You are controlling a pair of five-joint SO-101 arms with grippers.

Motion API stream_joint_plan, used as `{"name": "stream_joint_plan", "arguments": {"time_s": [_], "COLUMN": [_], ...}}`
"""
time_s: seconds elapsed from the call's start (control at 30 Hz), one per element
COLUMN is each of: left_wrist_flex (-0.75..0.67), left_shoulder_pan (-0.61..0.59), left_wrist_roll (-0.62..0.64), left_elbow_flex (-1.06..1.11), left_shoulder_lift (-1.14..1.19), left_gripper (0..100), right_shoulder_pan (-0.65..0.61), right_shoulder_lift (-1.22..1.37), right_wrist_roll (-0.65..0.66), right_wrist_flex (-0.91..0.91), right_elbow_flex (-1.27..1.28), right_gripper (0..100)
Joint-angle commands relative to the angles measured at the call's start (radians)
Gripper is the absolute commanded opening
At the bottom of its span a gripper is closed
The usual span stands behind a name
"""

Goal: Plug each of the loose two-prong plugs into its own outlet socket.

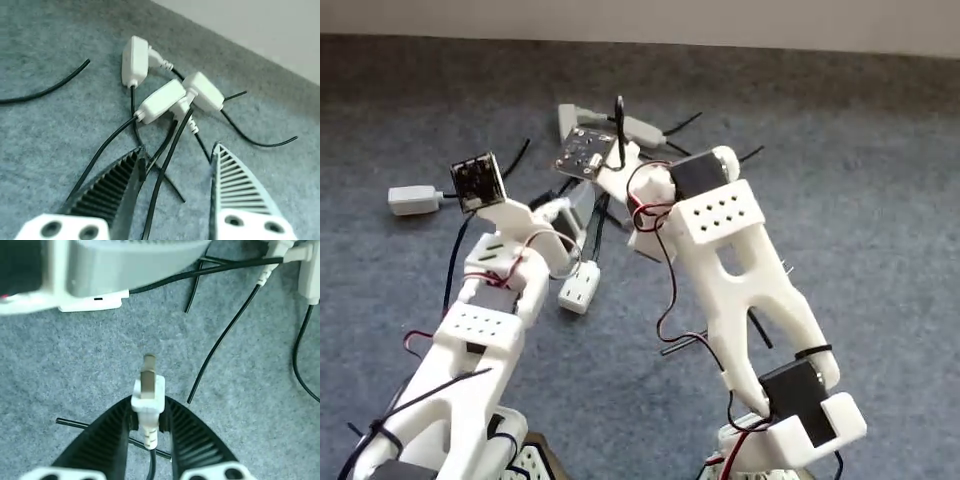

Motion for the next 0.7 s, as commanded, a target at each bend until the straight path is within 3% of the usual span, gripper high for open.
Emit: {"name": "stream_joint_plan", "arguments": {"time_s": [0.0, 0.27, 0.5, 0.67], "left_wrist_flex": [-0.023, -0.025, -0.025, -0.025], "left_shoulder_pan": [0.031, 0.202, 0.208, 0.205], "left_wrist_roll": [0.017, 0.017, 0.017, 0.015], "left_elbow_flex": [-0.104, -0.137, -0.134, -0.133], "left_shoulder_lift": [-0.007, -0.005, 0.002, 0.004], "left_gripper": [22, 22, 22, 22], "right_shoulder_pan": [0.013, 0.012, 0.01, 0.008], "right_shoulder_lift": [-0.016, -0.018, -0.018, -0.019], "right_wrist_roll": [-0.011, -0.1, -0.13, -0.127], "right_wrist_flex": [0.01, -0.004, 0.015, 0.124], "right_elbow_flex": [-0.053, -0.137, -0.239, -0.36], "right_gripper": [1.1, 1.1, 1.1, 1.1]}}
